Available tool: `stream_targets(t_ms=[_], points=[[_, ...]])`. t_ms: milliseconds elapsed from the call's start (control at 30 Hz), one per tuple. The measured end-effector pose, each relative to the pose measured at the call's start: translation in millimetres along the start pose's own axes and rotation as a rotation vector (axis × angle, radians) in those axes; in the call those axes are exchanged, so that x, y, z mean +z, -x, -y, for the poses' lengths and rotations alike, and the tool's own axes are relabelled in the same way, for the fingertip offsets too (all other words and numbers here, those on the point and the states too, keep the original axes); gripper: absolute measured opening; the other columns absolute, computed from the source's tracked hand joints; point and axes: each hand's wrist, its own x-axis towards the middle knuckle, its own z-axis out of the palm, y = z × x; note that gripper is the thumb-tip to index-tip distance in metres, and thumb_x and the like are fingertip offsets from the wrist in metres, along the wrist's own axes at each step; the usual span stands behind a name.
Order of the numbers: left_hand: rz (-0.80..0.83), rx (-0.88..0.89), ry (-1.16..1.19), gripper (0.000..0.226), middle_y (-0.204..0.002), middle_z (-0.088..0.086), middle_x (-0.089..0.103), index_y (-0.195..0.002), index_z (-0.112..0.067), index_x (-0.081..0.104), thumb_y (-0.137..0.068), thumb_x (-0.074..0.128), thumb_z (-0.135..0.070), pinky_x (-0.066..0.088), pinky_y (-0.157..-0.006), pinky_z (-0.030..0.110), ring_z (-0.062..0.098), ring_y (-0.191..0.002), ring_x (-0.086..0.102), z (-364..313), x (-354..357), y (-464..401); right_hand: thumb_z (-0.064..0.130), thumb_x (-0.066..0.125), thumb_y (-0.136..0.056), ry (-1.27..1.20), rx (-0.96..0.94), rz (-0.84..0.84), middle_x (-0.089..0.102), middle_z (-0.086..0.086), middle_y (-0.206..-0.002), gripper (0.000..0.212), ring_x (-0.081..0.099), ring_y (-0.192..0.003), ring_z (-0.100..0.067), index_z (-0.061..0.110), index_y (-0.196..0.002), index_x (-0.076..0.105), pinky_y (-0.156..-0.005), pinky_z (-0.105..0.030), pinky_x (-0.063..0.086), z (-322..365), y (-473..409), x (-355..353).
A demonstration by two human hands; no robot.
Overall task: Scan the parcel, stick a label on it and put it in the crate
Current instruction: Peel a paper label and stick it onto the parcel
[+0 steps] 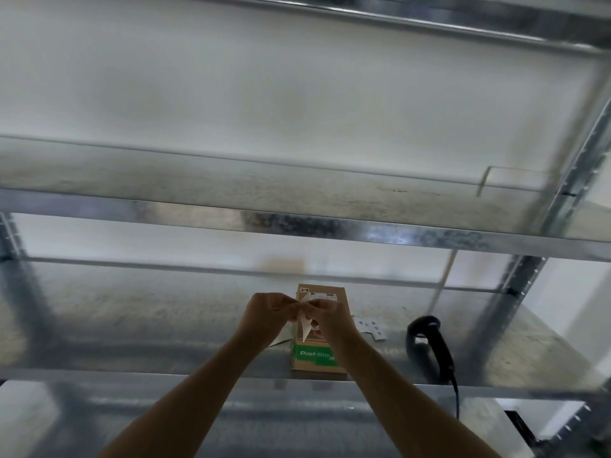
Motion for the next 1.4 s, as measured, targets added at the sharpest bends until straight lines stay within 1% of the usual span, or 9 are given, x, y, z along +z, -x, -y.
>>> stream_targets(t_ms=[267,400,533,667,933,1067,1200,1300,1400], points=[[0.118,0.114,-0.155,0.01,-0.064,-0.011,0.067,-0.084,-0.008,0.074,-0.079,0.07,-0.014,0.057,-0.058,0.02,0.003,-0.055,0.067,1.0,-7.7,5.6,0.02,0.069,-0.082,-0.08,0.201,0.057,0.059,-0.002,-0.072,0.012,0.051,-0.063,-0.01,0.013,-0.073,0.064,-0.056,-0.019,0.044,1.8,7.6,-9.8],[0.163,0.084,-0.233,0.017,-0.067,-0.011,0.065,-0.09,-0.007,0.074,-0.082,0.067,-0.02,0.048,-0.052,0.007,-0.013,-0.048,0.058,-1.0,-1.3,7.5,0.018,0.069,-0.082,-0.033,0.258,0.044,0.053,0.001,-0.062,0.019,0.045,-0.054,-0.008,0.012,-0.066,0.06,-0.048,-0.017,0.037,2.2,6.7,-13.2],[0.174,0.111,-0.253,0.019,-0.073,-0.002,0.071,-0.093,-0.004,0.072,-0.082,0.066,-0.019,0.048,-0.051,0.007,-0.013,-0.047,0.058,-0.3,4.8,5.6,0.012,0.068,-0.083,-0.023,0.228,0.018,0.055,0.0,-0.064,0.017,0.048,-0.055,-0.007,0.012,-0.067,0.059,-0.051,-0.016,0.039,-1.4,4.6,-17.8],[0.151,0.041,-0.143,0.014,-0.061,-0.012,0.064,-0.086,-0.003,0.072,-0.08,0.067,-0.014,0.051,-0.053,0.011,-0.004,-0.05,0.063,0.1,7.2,0.9,0.012,0.067,-0.083,0.01,0.109,-0.03,0.058,-0.001,-0.065,0.011,0.051,-0.057,-0.008,0.007,-0.074,0.066,-0.055,-0.014,0.043,-5.3,3.8,-17.6],[0.028,-0.222,0.278,0.006,-0.067,0.005,0.07,-0.082,0.005,0.069,-0.078,0.066,0.002,0.054,-0.055,0.014,0.009,-0.056,0.069,-4.6,13.8,-3.2,0.015,0.057,-0.091,0.108,0.006,-0.129,0.069,-0.018,-0.101,0.024,0.063,-0.082,-0.023,-0.002,-0.104,0.066,-0.063,-0.019,0.049,-10.4,-1.2,-20.1],[-0.031,-0.224,0.173,0.005,-0.069,0.001,0.069,-0.082,-0.003,0.07,-0.078,0.067,-0.004,0.051,-0.054,0.014,0.013,-0.065,0.068,-1.2,13.4,-8.4,0.012,0.055,-0.091,0.162,0.013,-0.221,0.063,0.0,-0.072,0.018,0.05,-0.056,-0.006,0.001,-0.098,0.068,-0.048,-0.013,0.038,-19.6,-4.1,-30.4],[-0.089,-0.137,0.088,0.006,-0.066,-0.003,0.07,-0.074,-0.012,0.07,-0.079,0.068,-0.01,0.054,-0.066,0.024,0.016,-0.065,0.068,-8.2,6.3,-21.0,0.009,0.053,-0.089,0.21,0.002,-0.305,0.057,0.004,-0.059,0.018,0.051,-0.053,-0.01,0.009,-0.077,0.066,-0.047,-0.017,0.042,-20.9,-10.2,-52.4],[-0.105,-0.083,0.067,0.011,-0.068,-0.002,0.07,-0.074,-0.012,0.07,-0.082,0.064,-0.012,0.05,-0.062,0.02,0.016,-0.064,0.068,-19.5,4.4,-31.3,0.003,0.048,-0.088,0.204,0.02,-0.362,0.039,0.005,-0.044,0.041,0.033,-0.041,-0.008,0.015,-0.049,0.042,-0.041,-0.016,0.03,-24.1,-14.4,-72.9],[-0.088,-0.073,0.07,0.013,-0.07,0.002,0.071,-0.075,-0.01,0.07,-0.083,0.061,-0.01,0.045,-0.056,0.015,0.014,-0.063,0.066,-25.9,9.1,-37.6,0.0,0.046,-0.087,0.142,0.062,-0.409,0.029,0.003,-0.043,0.045,0.025,-0.042,-0.011,0.017,-0.047,0.033,-0.046,-0.022,0.026,-31.7,-18.1,-89.9]])
